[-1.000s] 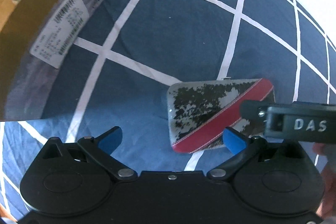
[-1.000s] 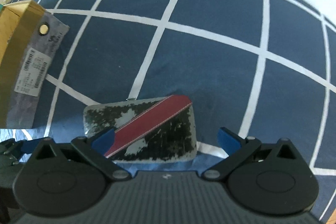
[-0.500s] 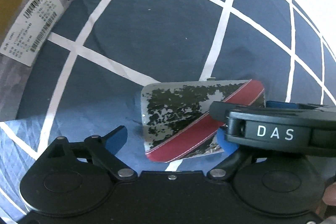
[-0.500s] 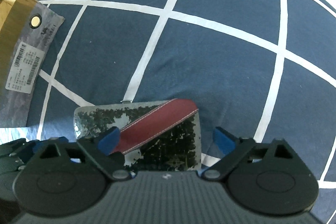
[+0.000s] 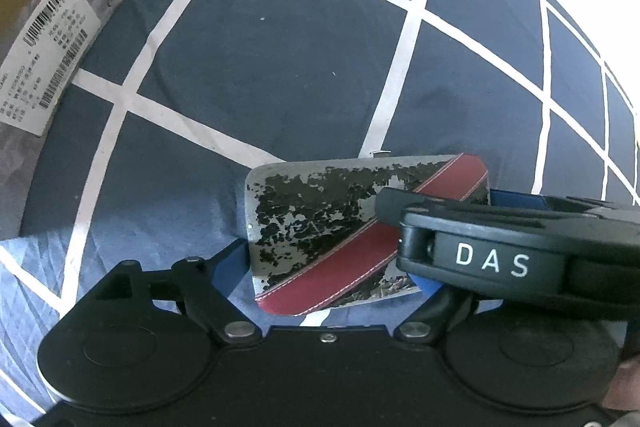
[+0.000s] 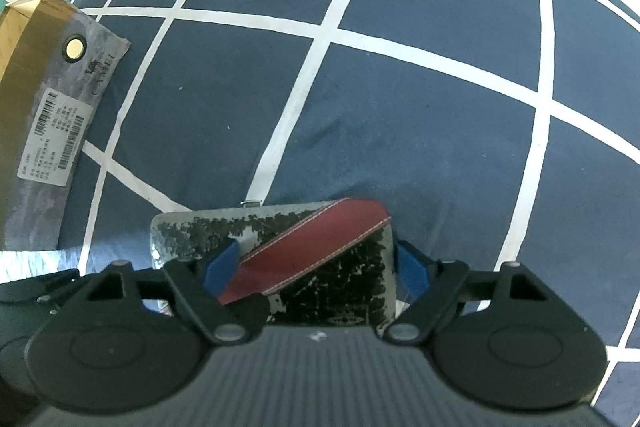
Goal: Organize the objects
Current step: 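Close the right gripper on the black-and-red case, then lift the black-and-red case with the right gripper and carry it over the box, then lower the black-and-red case into the box and open the right gripper, then move the right gripper out of the box toward the white screen remote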
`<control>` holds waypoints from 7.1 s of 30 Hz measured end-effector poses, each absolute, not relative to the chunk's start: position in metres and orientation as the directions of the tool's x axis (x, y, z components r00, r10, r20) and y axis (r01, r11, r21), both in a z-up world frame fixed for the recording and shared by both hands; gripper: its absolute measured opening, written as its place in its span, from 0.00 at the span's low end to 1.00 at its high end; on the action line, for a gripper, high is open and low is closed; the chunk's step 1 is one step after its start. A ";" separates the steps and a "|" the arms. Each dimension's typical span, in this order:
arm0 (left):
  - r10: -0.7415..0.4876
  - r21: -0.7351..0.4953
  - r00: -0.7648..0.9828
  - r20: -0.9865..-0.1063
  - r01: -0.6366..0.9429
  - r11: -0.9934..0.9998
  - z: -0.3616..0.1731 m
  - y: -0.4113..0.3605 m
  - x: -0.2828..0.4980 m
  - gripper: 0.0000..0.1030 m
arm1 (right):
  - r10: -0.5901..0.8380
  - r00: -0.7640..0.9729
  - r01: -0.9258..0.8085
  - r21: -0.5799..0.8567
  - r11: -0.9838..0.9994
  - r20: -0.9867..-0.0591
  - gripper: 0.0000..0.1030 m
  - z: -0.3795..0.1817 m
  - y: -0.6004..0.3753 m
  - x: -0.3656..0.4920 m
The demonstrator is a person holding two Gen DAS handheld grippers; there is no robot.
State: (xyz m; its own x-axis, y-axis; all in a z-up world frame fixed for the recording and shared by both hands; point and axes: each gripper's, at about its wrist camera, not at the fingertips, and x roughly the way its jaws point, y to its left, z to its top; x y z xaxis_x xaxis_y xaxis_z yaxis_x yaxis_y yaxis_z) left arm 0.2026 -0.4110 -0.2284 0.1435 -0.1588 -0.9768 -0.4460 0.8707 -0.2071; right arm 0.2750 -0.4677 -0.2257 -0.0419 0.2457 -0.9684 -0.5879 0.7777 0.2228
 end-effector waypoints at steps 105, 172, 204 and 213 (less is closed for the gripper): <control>-0.166 -0.167 0.011 -0.986 -0.019 0.986 -0.192 -0.060 0.160 0.79 | 0.261 0.038 -0.198 0.248 0.948 -0.965 0.79 -0.186 -0.151 0.109; -0.072 -0.084 0.286 -0.955 -0.028 0.996 -0.070 -0.142 0.043 1.00 | 0.324 0.322 -0.204 0.269 0.941 -0.889 1.00 -0.062 -0.280 0.022; -0.050 -0.067 0.286 -0.957 -0.051 0.996 -0.089 -0.370 -0.030 1.00 | 0.244 0.308 -0.212 0.184 0.960 -0.919 1.00 -0.076 -0.543 -0.016; -0.050 -0.062 0.292 -0.955 -0.033 0.997 -0.089 -0.382 -0.052 1.00 | 0.202 0.304 -0.224 0.136 0.965 -0.931 1.00 -0.077 -0.567 -0.040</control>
State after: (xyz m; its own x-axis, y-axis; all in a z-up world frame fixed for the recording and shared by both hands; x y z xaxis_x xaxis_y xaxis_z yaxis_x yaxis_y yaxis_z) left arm -0.0517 -0.3825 -0.0888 0.2917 -0.0501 -0.9552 -0.0333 0.9975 -0.0625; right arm -0.0397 -0.5673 -0.0767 0.3041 0.2020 -0.9310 -0.2242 0.9650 0.1361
